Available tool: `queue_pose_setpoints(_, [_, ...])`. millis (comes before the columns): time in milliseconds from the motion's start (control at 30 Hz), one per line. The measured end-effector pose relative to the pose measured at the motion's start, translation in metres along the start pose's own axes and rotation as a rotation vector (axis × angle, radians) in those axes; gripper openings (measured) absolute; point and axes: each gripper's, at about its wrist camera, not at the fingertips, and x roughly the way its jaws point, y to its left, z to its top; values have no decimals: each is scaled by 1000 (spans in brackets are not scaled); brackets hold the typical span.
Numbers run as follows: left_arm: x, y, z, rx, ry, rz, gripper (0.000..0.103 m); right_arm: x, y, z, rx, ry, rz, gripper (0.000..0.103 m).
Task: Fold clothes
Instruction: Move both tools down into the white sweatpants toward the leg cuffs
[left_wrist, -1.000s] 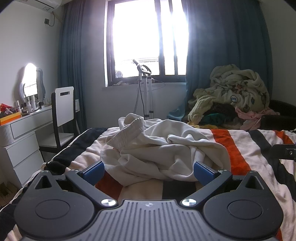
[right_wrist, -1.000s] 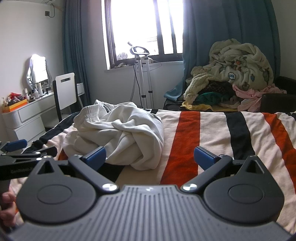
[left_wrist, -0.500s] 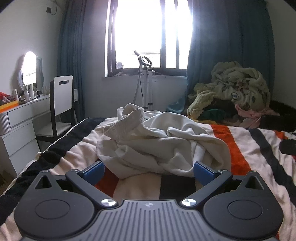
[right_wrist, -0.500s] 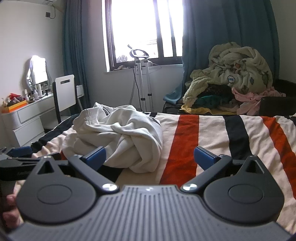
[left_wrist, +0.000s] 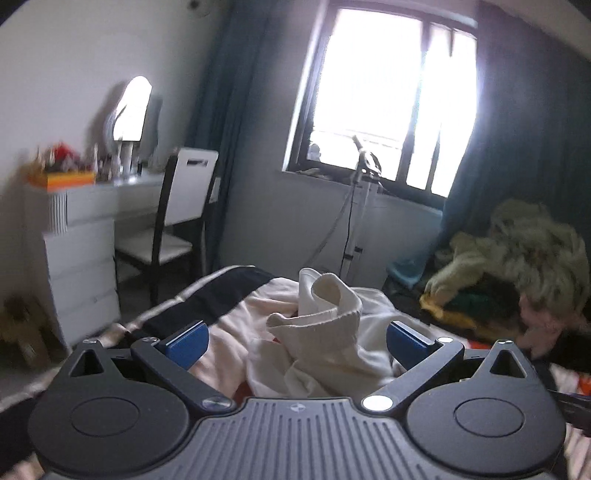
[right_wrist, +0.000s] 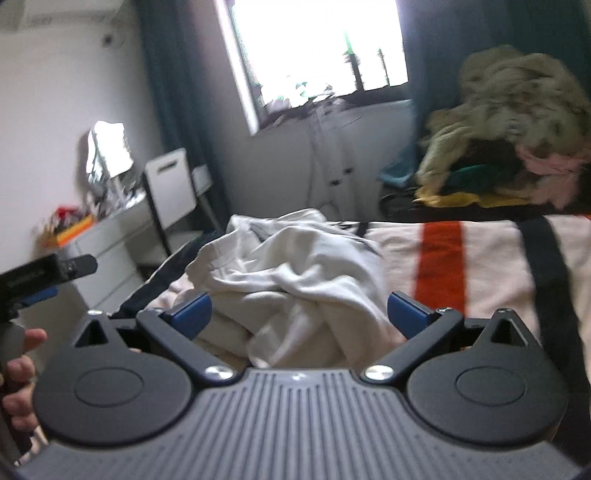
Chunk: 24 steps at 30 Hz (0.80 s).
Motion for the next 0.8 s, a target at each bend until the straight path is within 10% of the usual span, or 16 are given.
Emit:
queue_pose_setpoints(567, [130,111,-68,-262,117,-48,103,336,81,87,-109,220,51,99])
queue_pose_setpoints(800, [148,139,-83,-411,82,-15,103,373,82,78,-102,273,-25,24])
